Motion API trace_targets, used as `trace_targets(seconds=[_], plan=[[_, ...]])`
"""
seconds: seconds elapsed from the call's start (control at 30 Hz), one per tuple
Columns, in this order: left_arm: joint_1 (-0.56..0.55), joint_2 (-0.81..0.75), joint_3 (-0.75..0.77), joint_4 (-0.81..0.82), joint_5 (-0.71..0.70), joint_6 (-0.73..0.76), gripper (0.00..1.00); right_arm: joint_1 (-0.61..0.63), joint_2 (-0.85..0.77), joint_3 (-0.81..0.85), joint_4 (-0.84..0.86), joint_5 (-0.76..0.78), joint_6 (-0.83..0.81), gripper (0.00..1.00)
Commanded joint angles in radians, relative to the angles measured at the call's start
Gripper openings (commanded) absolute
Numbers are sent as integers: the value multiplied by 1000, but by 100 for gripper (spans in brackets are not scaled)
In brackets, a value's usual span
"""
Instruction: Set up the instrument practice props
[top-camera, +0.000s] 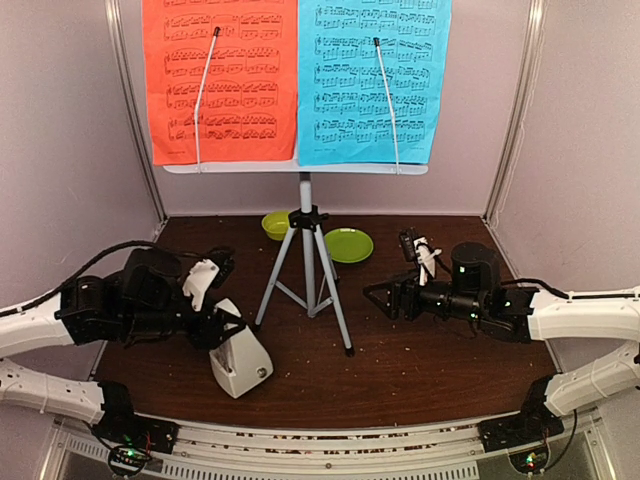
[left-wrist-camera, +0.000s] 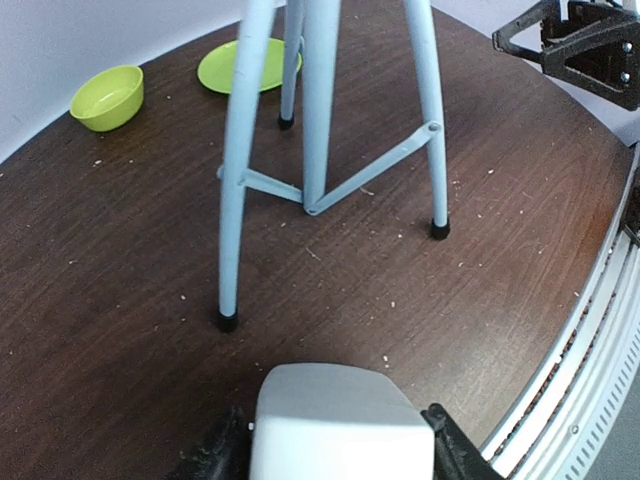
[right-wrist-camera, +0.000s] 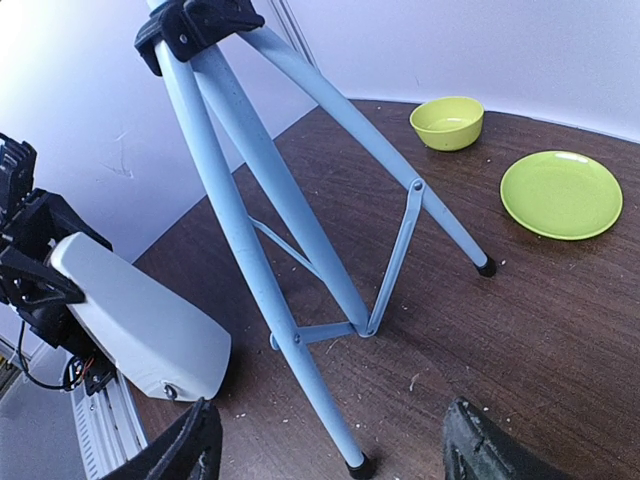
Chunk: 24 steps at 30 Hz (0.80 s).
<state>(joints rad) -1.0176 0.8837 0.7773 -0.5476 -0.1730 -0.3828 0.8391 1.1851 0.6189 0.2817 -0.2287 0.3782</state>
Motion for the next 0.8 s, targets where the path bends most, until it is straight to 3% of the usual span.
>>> trace_targets(seconds=[0.0,0.27,0.4,0.53,0.77], plan=[[-96,124,103,250,-182,-83,8,-6,-2,9,12,1,18,76],[-189,402,245,352,-376,-202,6,-6,-25,-2,-2,17,11,76],[-204,463,270,365,-428,-302,8,-8,-30,-8,-8,19,10,76],[-244,501,288,374,-517,-357,18,-9,-33,-8,-6,22,11,76],[-295,581,315,327,-627,-478,20,-9,-34,-6,-1,16,16,76]])
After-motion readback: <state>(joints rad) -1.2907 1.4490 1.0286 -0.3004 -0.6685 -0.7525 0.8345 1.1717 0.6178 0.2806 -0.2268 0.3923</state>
